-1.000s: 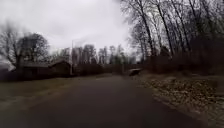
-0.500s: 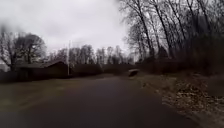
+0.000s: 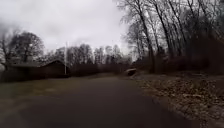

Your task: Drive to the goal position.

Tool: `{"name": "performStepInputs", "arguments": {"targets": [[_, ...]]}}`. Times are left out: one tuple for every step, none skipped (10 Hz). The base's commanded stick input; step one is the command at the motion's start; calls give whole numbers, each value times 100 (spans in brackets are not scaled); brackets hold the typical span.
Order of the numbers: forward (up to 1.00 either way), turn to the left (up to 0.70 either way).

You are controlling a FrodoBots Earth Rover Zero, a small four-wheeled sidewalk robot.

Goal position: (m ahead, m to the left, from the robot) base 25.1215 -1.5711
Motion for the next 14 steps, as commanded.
{"name": "performStepInputs", "arguments": {"targets": [[100,0],[100,0],[100,0],[100,0],[100,0],[100,7],[100,26],[100,40],[100,40],[100,40],[100,40],[100,40],[100,37],[100,28]]}}
